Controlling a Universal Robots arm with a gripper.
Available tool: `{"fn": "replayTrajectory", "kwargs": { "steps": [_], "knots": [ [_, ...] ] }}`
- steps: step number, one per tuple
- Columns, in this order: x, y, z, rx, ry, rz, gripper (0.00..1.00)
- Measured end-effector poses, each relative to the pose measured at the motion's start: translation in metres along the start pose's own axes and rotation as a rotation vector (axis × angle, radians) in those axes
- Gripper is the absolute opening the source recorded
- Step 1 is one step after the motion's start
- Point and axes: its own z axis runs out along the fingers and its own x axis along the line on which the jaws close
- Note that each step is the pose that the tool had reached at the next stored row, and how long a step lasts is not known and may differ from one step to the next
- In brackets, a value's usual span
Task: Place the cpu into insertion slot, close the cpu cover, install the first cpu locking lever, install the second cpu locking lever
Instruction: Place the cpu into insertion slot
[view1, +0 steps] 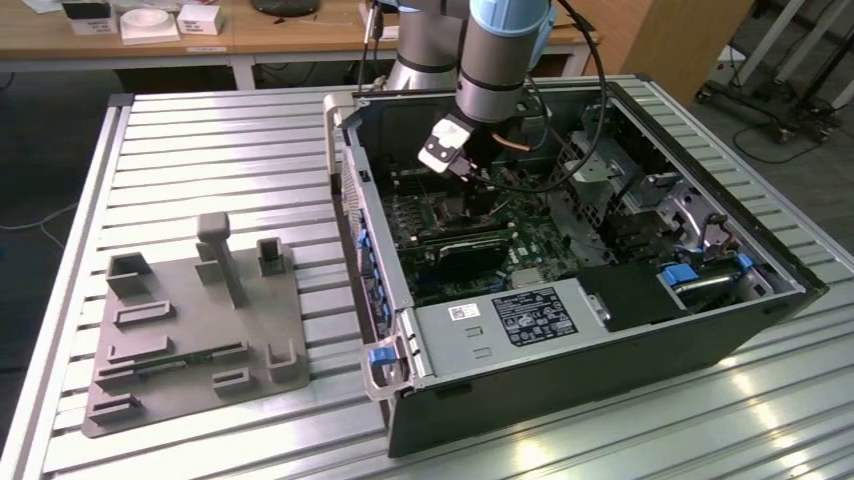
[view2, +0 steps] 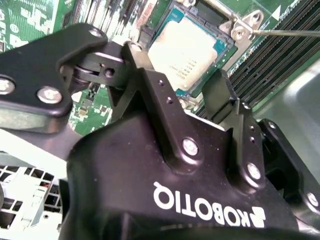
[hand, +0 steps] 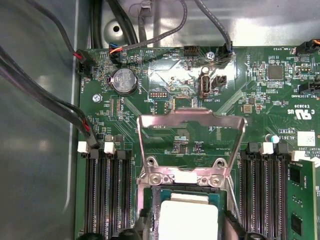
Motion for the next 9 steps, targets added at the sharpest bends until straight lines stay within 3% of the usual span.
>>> {"fn": "replayTrajectory", "kwargs": {
  "steps": [1,7,9],
  "knots": [
    [0.0,0.0003,0.0001,0.0001,0.0003,0.0,0.67],
    [0.0,0.0016,0.0004,0.0,0.0024,-0.006,0.67],
    [0.0,0.0016,0.0004,0.0,0.0024,-0.007,0.6]
  ]
}}
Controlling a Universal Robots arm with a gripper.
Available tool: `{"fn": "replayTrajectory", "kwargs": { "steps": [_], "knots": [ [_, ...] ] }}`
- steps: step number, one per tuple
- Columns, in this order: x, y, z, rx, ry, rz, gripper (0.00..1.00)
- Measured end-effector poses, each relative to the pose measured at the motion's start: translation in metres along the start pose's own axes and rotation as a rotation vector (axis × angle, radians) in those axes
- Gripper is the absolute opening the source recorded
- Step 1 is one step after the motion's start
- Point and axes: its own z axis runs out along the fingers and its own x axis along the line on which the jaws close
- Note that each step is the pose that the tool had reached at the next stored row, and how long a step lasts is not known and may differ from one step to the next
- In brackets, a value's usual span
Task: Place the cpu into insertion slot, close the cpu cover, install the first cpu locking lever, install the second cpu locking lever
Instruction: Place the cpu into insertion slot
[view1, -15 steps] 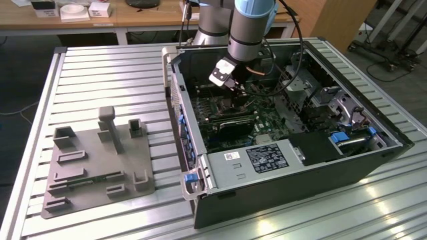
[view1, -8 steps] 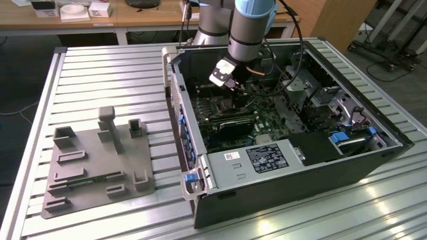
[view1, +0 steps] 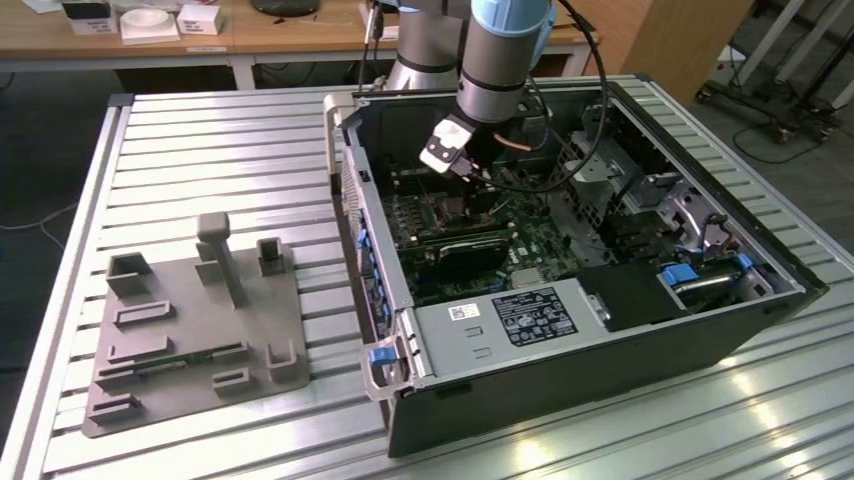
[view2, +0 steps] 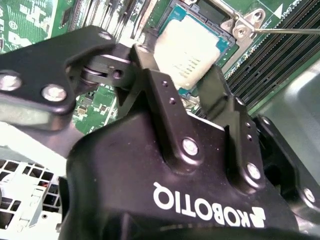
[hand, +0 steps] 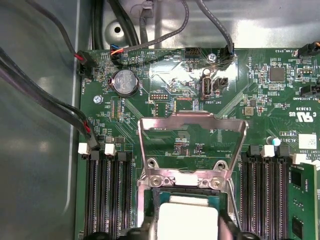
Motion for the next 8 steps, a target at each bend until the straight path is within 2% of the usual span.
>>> {"fn": "replayTrajectory", "kwargs": {
  "steps": [1,2,8],
  "knots": [
    [0.0,0.0,0.0,0.0001,0.0,0.0,0.6],
    [0.0,0.0001,0.0,0.0001,0.0,-0.001,0.54],
    [0.0,0.0002,0.0001,0.0001,0.0002,-0.003,0.54]
  ]
}}
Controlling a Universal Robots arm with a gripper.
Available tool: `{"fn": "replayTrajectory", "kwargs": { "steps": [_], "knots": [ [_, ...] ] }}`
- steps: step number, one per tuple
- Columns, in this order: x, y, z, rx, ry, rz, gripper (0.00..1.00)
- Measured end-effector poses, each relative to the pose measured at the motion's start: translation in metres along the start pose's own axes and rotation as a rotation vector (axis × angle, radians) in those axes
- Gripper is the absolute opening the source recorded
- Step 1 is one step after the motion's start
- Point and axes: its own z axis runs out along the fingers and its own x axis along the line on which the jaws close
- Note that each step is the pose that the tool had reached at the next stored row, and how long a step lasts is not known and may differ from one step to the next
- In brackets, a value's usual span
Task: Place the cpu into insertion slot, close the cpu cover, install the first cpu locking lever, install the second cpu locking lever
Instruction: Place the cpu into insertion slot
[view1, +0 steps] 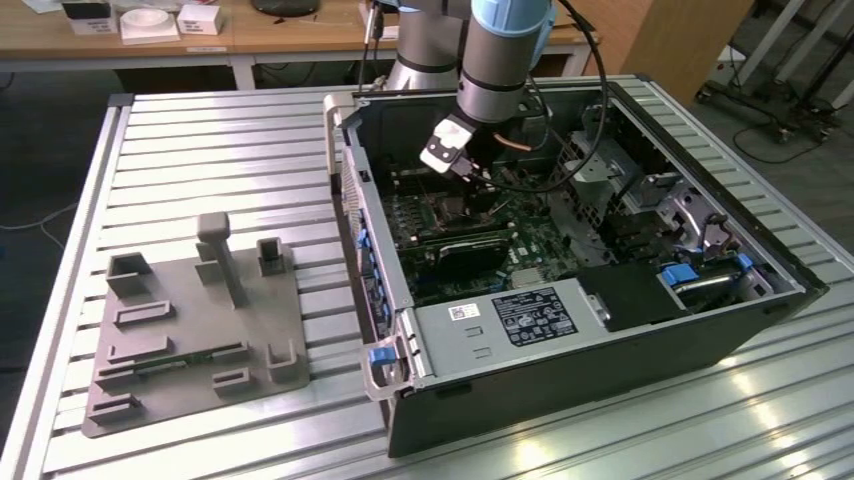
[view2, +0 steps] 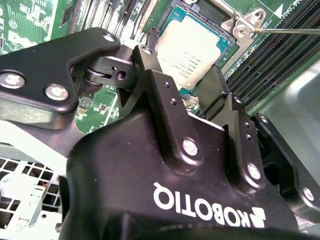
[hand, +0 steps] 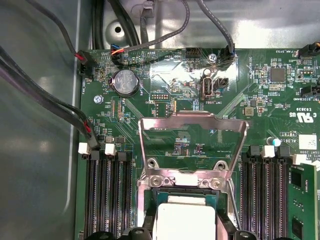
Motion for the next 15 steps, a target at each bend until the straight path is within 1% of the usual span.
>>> {"fn": "replayTrajectory", "kwargs": {
  "steps": [7,8,15],
  "knots": [
    [0.0,0.0001,0.0002,-0.0001,0.0003,0.0,0.55],
    [0.0,0.0001,0.0002,0.0,0.0002,0.0,0.62],
    [0.0,0.0005,0.0004,0.0,0.0002,0.0,0.62]
  ]
}}
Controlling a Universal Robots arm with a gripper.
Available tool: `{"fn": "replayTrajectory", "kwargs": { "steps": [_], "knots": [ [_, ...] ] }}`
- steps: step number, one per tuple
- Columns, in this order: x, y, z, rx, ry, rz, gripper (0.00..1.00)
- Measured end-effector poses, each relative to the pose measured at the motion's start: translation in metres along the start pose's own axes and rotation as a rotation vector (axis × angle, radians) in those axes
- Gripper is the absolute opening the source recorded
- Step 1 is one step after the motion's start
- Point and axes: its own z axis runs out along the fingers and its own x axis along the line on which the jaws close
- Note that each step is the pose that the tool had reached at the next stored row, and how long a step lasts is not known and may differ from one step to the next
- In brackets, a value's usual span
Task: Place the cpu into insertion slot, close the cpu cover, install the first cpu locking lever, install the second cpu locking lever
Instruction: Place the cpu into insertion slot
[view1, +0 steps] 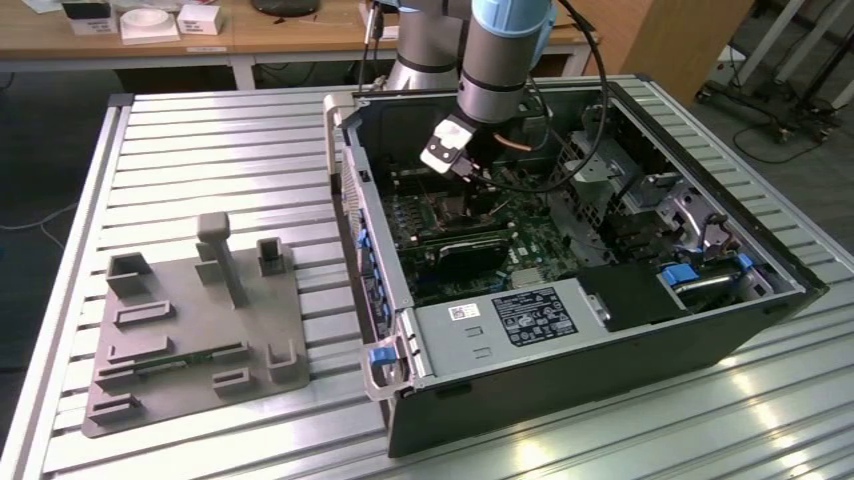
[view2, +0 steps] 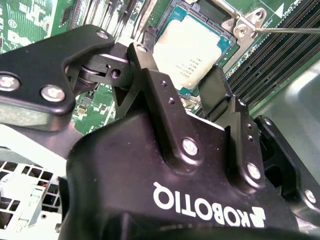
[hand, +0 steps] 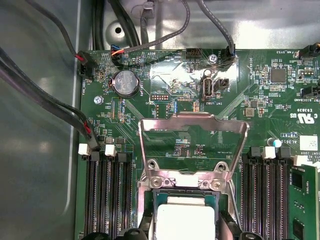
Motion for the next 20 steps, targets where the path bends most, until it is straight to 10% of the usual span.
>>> {"fn": "replayTrajectory", "kwargs": {
  "steps": [20],
  "knots": [
    [0.0001,0.0002,-0.0106,-0.0002,-0.0022,0.0,0.62]
  ]
}}
